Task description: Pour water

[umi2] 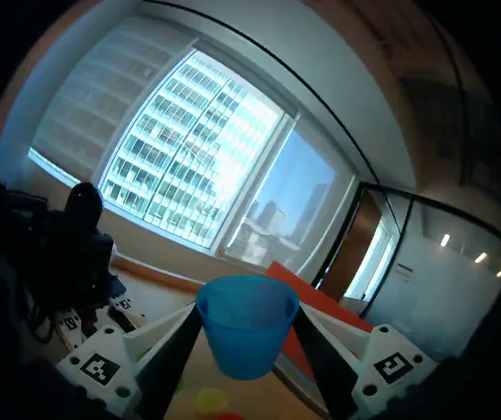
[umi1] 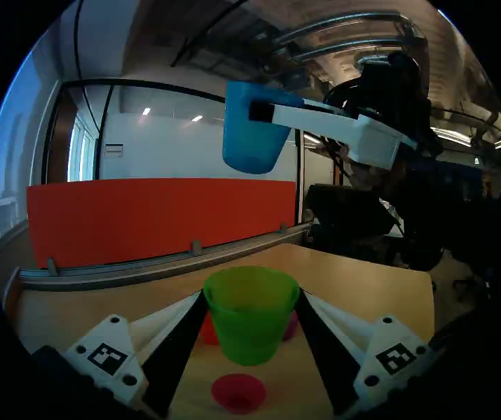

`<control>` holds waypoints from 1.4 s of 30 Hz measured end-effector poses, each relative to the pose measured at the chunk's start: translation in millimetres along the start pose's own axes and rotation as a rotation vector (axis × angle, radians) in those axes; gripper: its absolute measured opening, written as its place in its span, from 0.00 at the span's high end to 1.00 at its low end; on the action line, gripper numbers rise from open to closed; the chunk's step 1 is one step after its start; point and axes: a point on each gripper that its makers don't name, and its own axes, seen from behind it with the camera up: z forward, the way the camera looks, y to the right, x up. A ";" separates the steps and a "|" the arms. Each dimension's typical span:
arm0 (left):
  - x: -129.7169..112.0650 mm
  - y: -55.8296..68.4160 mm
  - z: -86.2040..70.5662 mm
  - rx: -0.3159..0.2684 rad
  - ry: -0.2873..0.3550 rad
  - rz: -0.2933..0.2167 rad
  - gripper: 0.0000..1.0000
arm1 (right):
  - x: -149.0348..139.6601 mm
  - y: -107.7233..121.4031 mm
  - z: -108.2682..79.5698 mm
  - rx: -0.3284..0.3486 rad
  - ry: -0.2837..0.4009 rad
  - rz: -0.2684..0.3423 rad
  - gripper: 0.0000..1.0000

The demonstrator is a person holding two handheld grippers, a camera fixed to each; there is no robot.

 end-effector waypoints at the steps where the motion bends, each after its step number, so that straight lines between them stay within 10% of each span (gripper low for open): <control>1: 0.4 0.3 0.0 0.000 0.000 0.001 0.13 | 1.5 -1.2 0.0 0.003 0.000 0.025 0.10; 18: 5.0 1.4 -1.9 0.003 0.006 0.008 0.13 | 3.9 -21.3 0.5 0.058 -0.026 0.295 0.11; 42: 6.7 -0.2 -3.2 0.012 0.010 0.017 0.13 | 3.8 -23.7 -0.7 0.072 -0.032 0.390 0.10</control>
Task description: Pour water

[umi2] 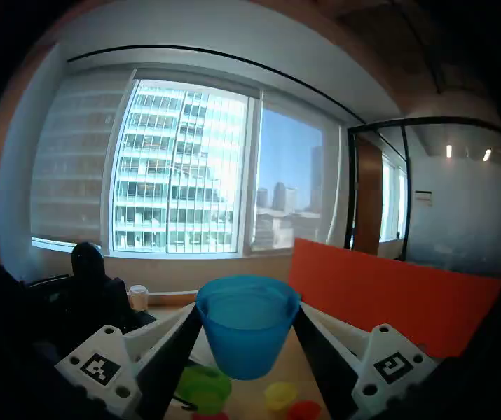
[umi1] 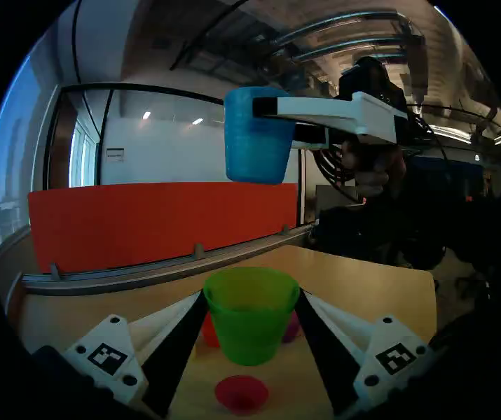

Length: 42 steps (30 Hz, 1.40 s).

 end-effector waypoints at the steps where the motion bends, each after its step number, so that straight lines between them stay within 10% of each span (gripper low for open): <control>1: 0.5 -0.5 -0.2 0.001 0.000 0.000 0.13 | -0.5 0.7 -0.8 -0.002 -0.001 -0.001 0.10; 42: 13.4 -10.8 -9.6 0.031 0.005 0.023 0.13 | -30.3 58.9 -101.5 -0.176 -0.030 0.003 0.10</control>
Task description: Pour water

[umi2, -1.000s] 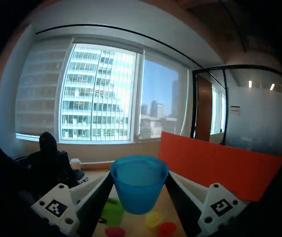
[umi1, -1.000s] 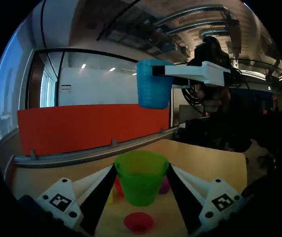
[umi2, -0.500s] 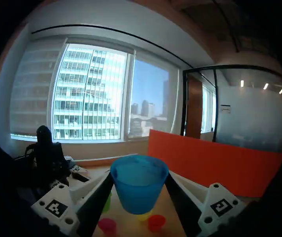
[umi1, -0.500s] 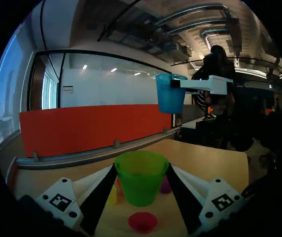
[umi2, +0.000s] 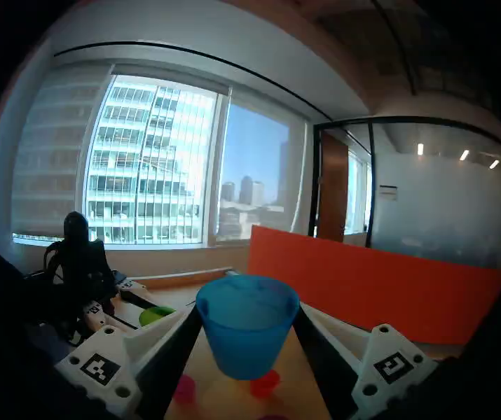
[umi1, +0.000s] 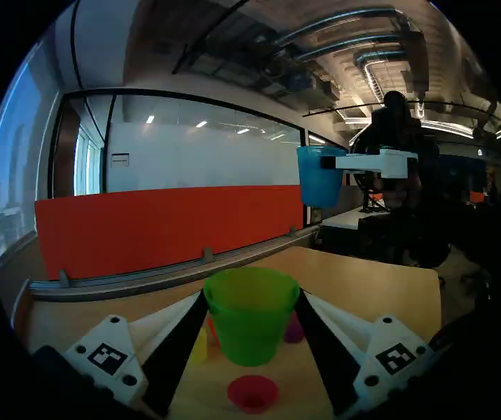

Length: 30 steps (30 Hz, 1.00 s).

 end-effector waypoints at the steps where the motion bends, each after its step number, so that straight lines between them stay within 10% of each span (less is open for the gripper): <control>1: 0.7 0.0 0.0 0.000 0.001 0.000 0.13 | -0.6 1.0 -1.9 -0.003 0.000 0.001 0.10; 30: -0.8 21.9 0.4 -0.045 -0.022 0.007 0.13 | -29.2 -4.8 -28.0 0.004 -0.045 0.011 0.09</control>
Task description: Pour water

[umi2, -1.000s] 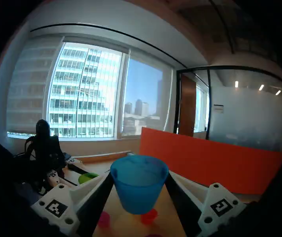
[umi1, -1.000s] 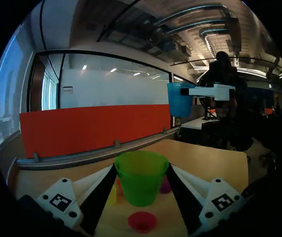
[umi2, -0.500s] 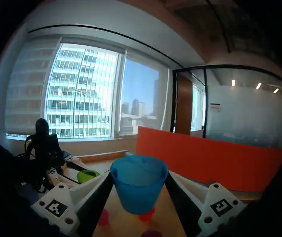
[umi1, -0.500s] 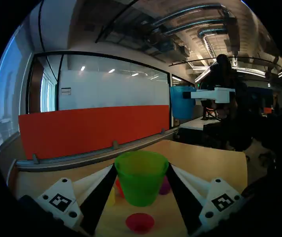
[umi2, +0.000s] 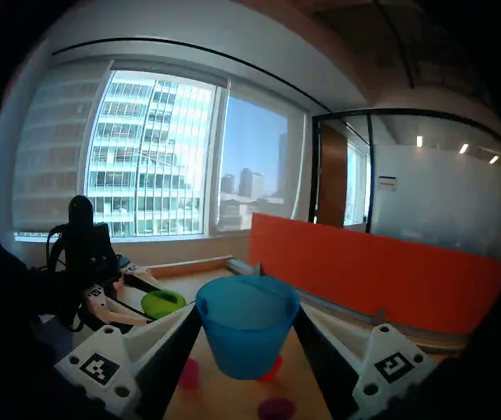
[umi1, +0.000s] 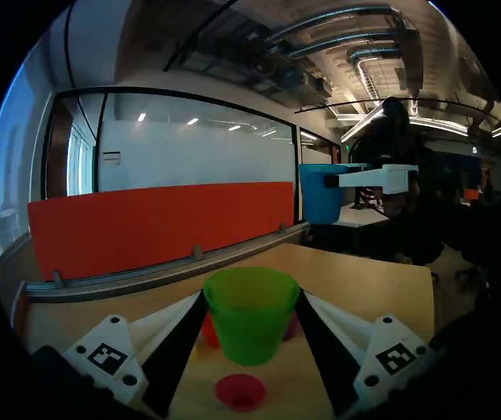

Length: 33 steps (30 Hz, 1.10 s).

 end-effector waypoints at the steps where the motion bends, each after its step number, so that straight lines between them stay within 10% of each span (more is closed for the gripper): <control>1: -0.9 1.1 0.1 -0.003 -0.003 -0.001 0.13 | -2.2 -0.5 -0.5 0.001 -0.003 0.000 0.09; 33: -55.8 35.7 14.6 -0.099 -0.146 0.015 0.13 | -95.4 -21.7 -14.4 0.053 -0.156 -0.043 0.09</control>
